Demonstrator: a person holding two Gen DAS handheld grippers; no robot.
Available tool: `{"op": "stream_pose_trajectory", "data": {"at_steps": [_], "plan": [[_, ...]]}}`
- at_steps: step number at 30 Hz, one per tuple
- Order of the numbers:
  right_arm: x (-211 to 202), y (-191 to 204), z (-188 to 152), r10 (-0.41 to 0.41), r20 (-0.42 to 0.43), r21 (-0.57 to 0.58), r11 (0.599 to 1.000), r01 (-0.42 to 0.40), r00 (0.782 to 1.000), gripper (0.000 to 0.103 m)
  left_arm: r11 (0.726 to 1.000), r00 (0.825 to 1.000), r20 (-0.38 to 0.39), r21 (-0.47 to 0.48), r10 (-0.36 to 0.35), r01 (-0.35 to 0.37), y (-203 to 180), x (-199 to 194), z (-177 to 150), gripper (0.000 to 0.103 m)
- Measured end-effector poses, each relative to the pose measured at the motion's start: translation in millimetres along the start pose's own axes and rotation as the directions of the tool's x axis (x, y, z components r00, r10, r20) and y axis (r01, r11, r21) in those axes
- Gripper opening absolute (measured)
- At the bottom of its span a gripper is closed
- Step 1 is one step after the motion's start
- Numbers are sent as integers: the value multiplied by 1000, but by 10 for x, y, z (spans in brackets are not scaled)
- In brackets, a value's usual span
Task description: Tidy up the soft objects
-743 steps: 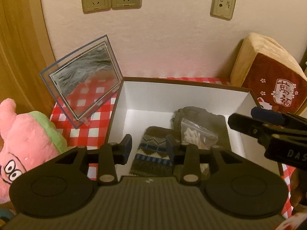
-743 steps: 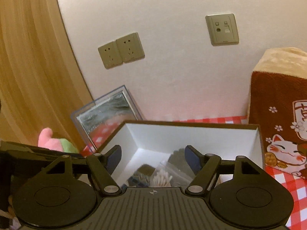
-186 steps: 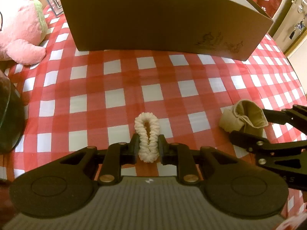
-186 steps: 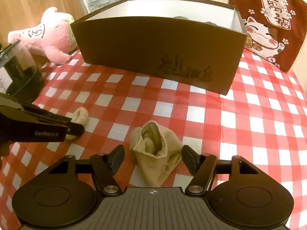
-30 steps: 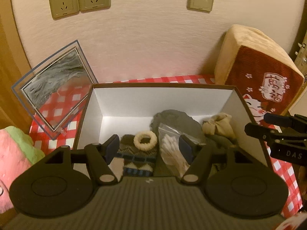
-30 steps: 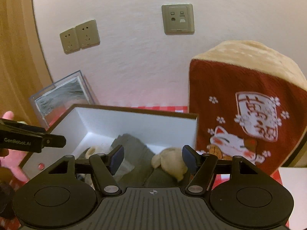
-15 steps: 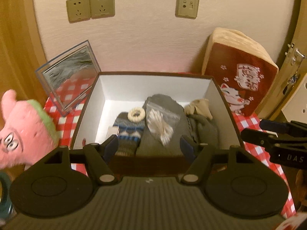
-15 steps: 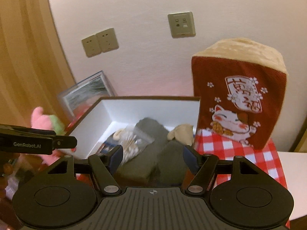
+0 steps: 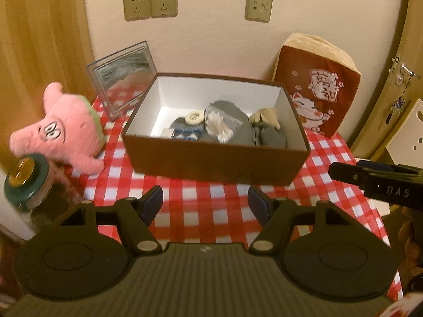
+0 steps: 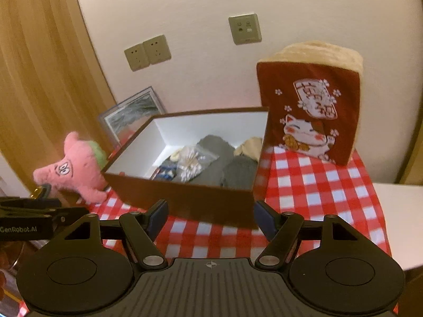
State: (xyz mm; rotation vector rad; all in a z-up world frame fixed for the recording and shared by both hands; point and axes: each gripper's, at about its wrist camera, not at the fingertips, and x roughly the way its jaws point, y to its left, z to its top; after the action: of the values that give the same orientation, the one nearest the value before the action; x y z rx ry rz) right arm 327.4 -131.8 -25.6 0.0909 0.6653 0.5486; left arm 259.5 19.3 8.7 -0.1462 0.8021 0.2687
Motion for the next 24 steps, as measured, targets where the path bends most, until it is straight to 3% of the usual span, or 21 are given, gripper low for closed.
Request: {"op": "stream_pose_trajectory", "data": {"at_steps": [9,24], "plan": [[-288,243,-317,-12,-59,30,999,14,998,71,1000,1000,-7,-7,17,-17,128,-378,-355,69],[-826,947,-903,-40,-95,10,999,41,995,71,998,998,-45,34,-41,43,450,-932,-978,69]]}}
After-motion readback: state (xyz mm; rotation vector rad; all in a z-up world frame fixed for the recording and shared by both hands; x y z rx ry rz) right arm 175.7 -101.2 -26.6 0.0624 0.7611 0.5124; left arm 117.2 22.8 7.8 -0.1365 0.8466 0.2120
